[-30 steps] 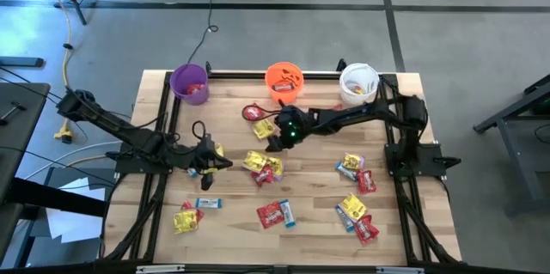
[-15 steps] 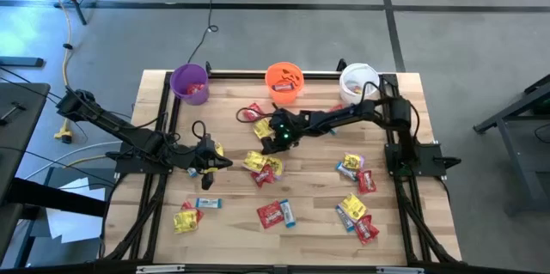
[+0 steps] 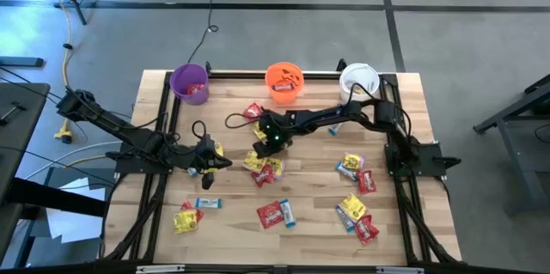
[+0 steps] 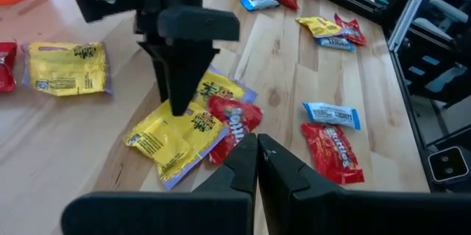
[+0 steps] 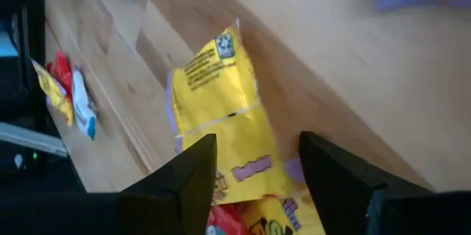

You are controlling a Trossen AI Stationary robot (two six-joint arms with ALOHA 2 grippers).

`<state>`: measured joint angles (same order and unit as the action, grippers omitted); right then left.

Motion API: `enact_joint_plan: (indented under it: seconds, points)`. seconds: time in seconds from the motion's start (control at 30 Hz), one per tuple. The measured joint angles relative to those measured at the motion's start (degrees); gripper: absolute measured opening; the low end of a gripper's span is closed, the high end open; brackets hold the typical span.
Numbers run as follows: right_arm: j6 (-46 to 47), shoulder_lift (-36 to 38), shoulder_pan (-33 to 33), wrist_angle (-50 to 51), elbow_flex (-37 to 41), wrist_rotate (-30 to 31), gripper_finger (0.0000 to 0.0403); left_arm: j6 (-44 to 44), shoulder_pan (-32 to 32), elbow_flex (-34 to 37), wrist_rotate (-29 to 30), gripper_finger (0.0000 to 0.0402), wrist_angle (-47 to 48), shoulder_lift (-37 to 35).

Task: Organize candy in baskets
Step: Put the yellow candy into the white bucket

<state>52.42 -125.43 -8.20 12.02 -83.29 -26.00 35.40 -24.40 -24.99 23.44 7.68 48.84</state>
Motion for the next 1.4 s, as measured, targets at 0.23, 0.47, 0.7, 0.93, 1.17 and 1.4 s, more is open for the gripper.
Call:
enact_joint_plan:
  seconds: [0.23, 0.47, 0.7, 0.93, 1.17, 1.4]
  points:
    - [-1.49, -0.28, 0.95, -0.48, 0.02, -1.13, 0.0135, 0.07, 0.0, 0.0, 0.57, 0.0, -0.07, 0.0]
    - [-6.69, -0.28, 1.71, -0.6, 0.09, -0.85, 0.0027, 1.62, 0.0, 0.0, 2.56, 0.0, -0.2, 0.0]
    - [-10.14, 0.27, 1.91, -1.39, 0.11, -1.4, 0.0002, 2.71, 0.0, 0.0, 3.51, 0.0, -0.26, 0.0]
    - [-11.99, 6.84, 0.43, -0.16, 0.11, 2.81, 0.0001, 3.56, 0.02, -0.02, 6.35, 0.0, -1.63, 0.0]
    - [-16.61, 17.34, -3.98, 4.59, 0.11, 9.59, 0.0, 2.72, 2.9, -0.02, 8.04, 0.0, -3.31, 0.0]
    - [-22.23, 30.33, -11.32, 13.64, 0.09, 16.8, 0.0, -3.4, 10.06, -0.03, 4.72, 0.0, -10.71, 0.0]
